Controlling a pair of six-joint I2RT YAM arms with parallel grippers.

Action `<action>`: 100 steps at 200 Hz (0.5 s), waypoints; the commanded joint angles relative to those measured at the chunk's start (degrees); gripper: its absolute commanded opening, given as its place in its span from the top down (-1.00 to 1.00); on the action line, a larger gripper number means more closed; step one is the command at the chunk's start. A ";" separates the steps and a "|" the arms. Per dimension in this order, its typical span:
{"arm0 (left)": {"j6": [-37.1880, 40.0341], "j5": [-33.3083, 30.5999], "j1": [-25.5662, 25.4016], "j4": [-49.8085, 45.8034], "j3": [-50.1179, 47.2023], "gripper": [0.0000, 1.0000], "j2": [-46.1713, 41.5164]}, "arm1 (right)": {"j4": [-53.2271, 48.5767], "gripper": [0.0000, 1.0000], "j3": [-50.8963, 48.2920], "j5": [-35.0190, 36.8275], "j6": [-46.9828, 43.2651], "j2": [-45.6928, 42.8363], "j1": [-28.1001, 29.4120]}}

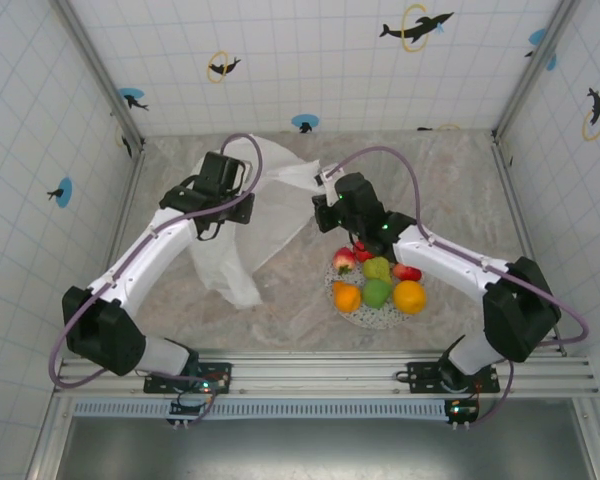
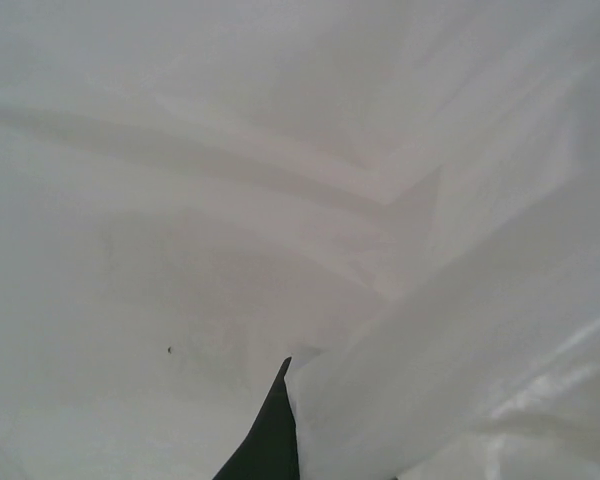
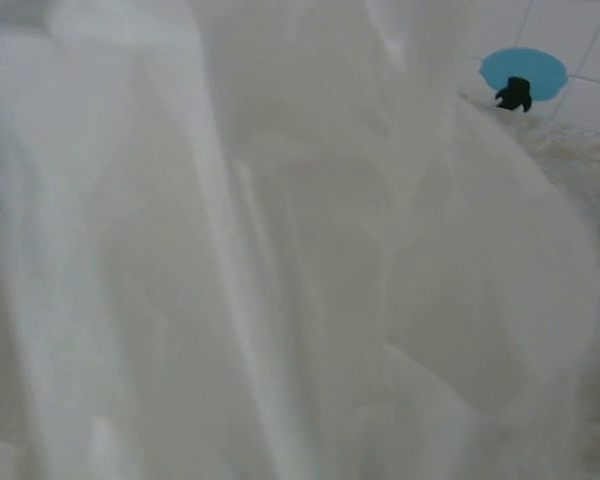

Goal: Place the fruits into the plastic bag

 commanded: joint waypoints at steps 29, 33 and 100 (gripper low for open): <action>-7.65 8.73 0.25 2.84 0.17 1.00 -0.04 | -7.12 0.12 2.00 -7.99 -0.25 1.46 -2.72; -8.19 9.09 0.24 3.21 -0.17 1.00 -0.04 | -7.50 0.07 1.80 -8.25 -0.21 1.20 -2.80; -13.20 10.86 2.71 7.55 -5.10 1.00 0.00 | -14.40 -0.78 -9.43 -7.38 4.45 -12.26 -2.33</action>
